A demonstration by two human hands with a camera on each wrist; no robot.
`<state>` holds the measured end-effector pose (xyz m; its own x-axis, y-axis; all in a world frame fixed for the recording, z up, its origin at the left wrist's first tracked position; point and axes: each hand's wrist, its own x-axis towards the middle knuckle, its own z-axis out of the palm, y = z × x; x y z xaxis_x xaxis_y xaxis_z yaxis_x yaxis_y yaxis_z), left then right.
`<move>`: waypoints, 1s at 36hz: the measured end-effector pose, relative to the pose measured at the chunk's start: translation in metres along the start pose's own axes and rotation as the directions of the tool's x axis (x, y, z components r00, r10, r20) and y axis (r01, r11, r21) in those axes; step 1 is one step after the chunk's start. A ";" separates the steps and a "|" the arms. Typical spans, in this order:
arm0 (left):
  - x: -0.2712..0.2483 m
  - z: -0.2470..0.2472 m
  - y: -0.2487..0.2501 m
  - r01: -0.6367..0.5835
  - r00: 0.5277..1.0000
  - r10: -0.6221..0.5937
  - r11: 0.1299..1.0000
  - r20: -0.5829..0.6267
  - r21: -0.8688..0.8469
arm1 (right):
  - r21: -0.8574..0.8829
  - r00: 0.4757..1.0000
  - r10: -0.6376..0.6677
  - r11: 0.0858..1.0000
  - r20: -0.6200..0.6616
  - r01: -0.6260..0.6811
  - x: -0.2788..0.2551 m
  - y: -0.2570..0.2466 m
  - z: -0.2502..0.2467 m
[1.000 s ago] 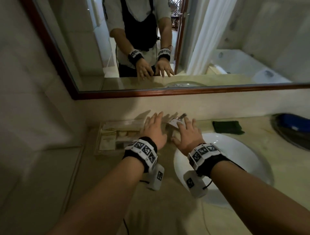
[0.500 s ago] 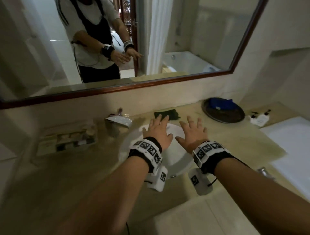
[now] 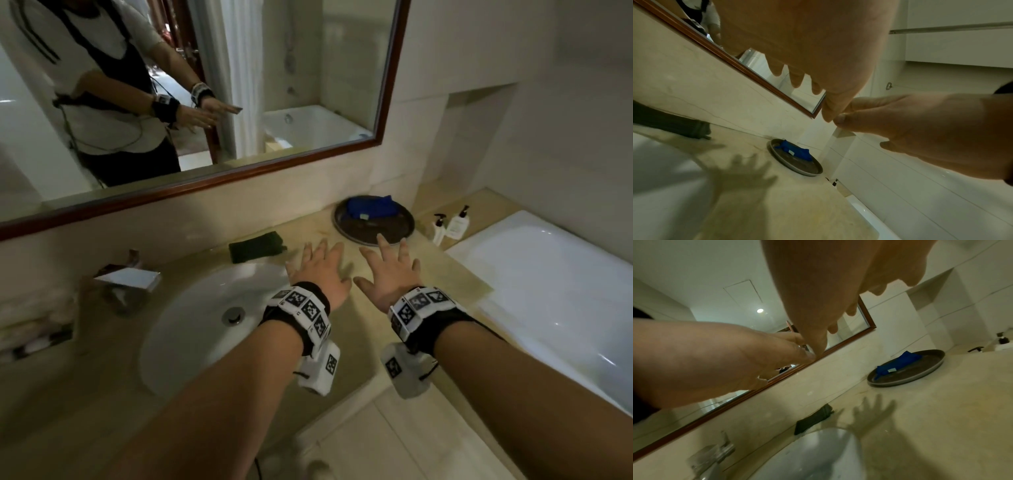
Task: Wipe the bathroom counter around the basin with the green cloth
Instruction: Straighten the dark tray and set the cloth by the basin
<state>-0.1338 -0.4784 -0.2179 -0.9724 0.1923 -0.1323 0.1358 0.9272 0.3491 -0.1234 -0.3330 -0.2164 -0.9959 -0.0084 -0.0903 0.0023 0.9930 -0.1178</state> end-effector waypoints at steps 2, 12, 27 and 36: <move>0.020 0.005 0.010 -0.008 1.000 0.008 1.000 0.012 -0.005 | 0.012 1.000 0.011 1.000 0.010 -0.011 0.016 0.014 0.001; 0.137 0.022 0.032 0.028 0.999 -0.027 1.000 0.039 -0.010 | 0.003 0.998 0.027 1.000 0.056 -0.027 0.121 0.067 -0.006; 0.255 0.015 0.070 0.100 0.992 -0.096 0.994 0.081 -0.053 | 0.010 0.992 0.013 1.000 0.124 -0.014 0.247 0.134 -0.017; 0.311 0.026 0.092 0.170 0.983 -0.164 0.981 0.079 -0.090 | 0.019 0.987 -0.058 0.998 0.150 0.056 0.303 0.170 -0.021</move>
<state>-0.4186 -0.3250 -0.2507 -0.9634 0.0629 -0.2605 -0.0494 0.9137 0.4033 -0.4270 -0.1642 -0.2434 -0.9695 -0.0838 -0.2304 -0.0518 0.9885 -0.1419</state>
